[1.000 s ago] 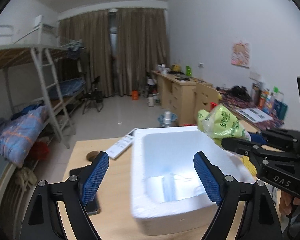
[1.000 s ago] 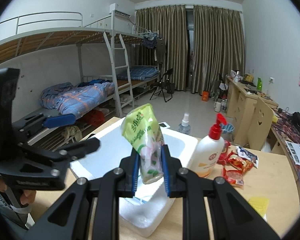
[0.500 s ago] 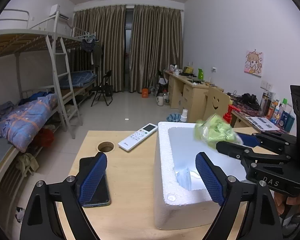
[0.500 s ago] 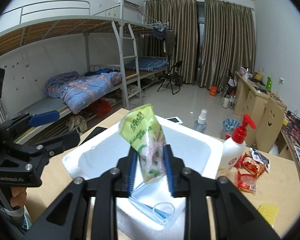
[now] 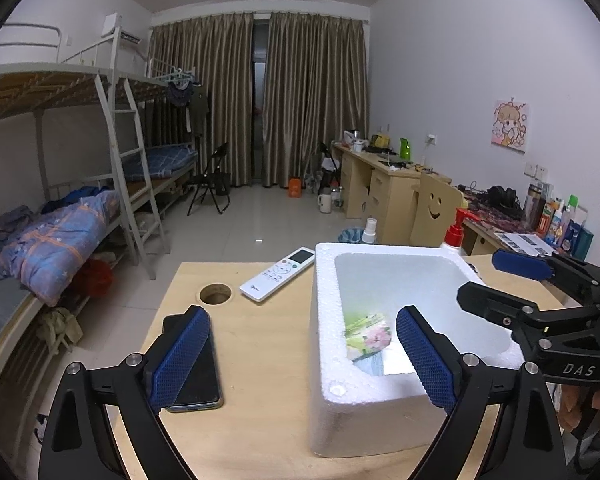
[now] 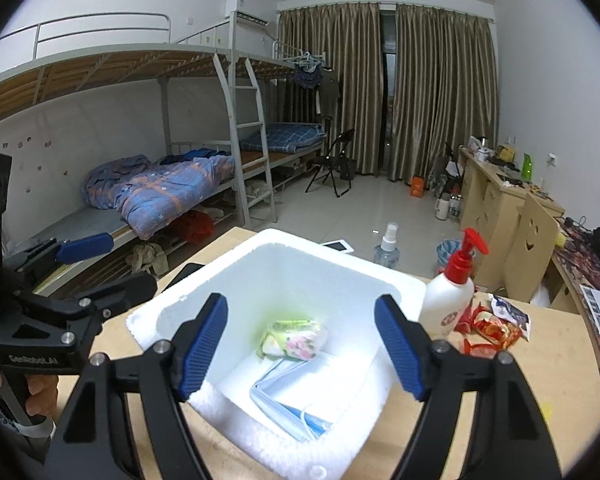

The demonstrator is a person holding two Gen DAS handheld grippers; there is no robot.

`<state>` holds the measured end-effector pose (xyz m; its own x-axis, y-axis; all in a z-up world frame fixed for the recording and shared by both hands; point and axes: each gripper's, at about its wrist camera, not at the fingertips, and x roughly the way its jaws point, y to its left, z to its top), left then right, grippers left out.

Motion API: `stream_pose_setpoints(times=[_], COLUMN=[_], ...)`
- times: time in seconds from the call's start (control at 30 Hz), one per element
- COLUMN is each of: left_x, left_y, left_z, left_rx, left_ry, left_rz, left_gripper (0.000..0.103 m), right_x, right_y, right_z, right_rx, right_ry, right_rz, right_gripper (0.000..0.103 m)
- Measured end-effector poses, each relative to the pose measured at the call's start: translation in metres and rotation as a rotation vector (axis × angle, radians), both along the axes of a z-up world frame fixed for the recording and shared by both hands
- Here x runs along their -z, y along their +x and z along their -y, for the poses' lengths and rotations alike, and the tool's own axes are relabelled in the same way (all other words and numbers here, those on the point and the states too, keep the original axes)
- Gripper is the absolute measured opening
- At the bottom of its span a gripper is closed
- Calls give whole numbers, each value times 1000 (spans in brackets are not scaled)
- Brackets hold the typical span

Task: Organize soft objects
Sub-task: 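Open the left gripper dropping the mask into the box while the right gripper drops the bag, then move both grippers back toward the grey sock on the table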

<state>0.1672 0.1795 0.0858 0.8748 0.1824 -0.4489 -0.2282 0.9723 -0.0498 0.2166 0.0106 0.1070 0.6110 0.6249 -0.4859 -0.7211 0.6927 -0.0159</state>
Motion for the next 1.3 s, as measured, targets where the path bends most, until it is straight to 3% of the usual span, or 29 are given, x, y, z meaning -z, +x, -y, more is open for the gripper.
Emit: stream_pose_setpoints(times=[0.13, 0.27, 0.97, 1.3], left_x=[-1, -4, -16, -13], left_y=[-4, -13, -88, -123], left_z=[7, 21, 112, 143], left_rx=[-1, 4, 93, 167], left_ry=[8, 21, 87, 78], left_rz=[1, 13, 87, 121], left_gripper=[96, 99, 100, 100], right_x=[-5, -9, -16, -14], right_y=[-9, -20, -94, -137], right_z=[12, 28, 113, 149], right_rx=[8, 35, 166, 227], right_ry=[24, 46, 95, 132], right_rz=[8, 17, 93, 147], right_gripper=[85, 103, 103, 103])
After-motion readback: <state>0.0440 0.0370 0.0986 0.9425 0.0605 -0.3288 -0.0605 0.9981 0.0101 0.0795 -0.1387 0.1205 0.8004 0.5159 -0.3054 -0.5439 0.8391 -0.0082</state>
